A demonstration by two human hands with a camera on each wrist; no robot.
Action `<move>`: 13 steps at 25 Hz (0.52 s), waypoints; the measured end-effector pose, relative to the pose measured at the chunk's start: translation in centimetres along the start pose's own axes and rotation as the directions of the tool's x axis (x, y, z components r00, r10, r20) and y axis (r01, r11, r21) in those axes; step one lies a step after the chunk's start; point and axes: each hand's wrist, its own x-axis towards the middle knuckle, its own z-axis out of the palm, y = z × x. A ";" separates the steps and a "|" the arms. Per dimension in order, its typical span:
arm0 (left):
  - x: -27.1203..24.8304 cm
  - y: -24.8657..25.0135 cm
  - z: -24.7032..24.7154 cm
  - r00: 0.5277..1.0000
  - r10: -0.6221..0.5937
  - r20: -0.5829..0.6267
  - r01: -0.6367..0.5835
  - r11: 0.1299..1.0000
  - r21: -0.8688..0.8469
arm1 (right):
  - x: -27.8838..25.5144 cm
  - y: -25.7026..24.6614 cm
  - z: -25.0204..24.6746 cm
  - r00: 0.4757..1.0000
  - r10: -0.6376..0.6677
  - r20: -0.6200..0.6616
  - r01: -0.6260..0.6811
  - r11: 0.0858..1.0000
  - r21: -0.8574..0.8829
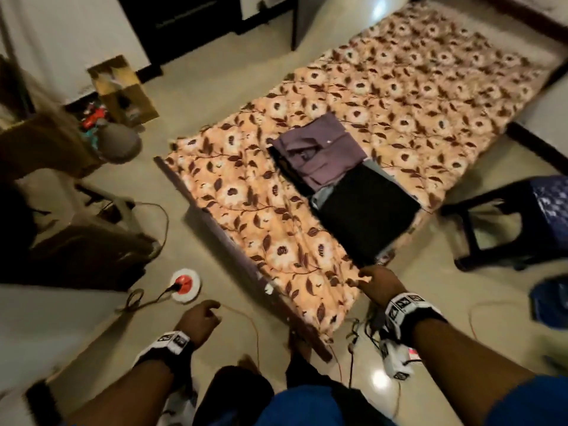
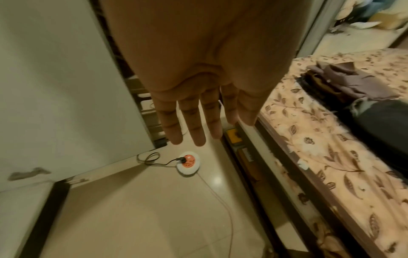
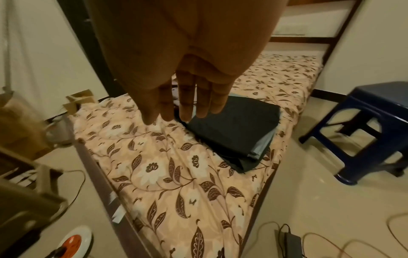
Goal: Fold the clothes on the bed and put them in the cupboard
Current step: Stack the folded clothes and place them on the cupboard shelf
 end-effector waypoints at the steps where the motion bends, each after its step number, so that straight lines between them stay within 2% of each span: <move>1: 2.1 3.5 0.3 0.997 0.070 0.031 -0.070 0.998 0.001 | 0.3 1.4 -0.3 0.999 0.049 -0.007 -0.049 0.997 0.068; 4: 7.9 14.0 1.1 0.964 0.249 0.095 -0.243 0.968 -0.071 | 1.9 4.3 -0.5 0.987 0.161 -0.006 -0.157 0.967 0.201; 7: 16.6 23.0 3.4 0.947 0.300 0.115 -0.275 0.942 -0.192 | 6.6 7.4 0.5 0.953 0.300 -0.033 -0.264 0.881 0.393; 9: 22.8 27.5 5.7 0.959 0.266 0.093 -0.232 0.934 -0.272 | 11.1 9.3 1.5 0.897 0.437 -0.062 -0.328 0.754 0.569; 11: 27.8 30.2 8.1 0.985 0.171 0.006 -0.158 0.924 -0.348 | 15.9 11.5 2.6 0.851 0.523 -0.052 -0.336 0.617 0.712; 13: 31.7 31.4 10.0 0.998 0.031 -0.051 -0.054 0.831 -0.554 | 20.3 13.6 3.3 0.824 0.565 -0.038 -0.273 0.456 0.847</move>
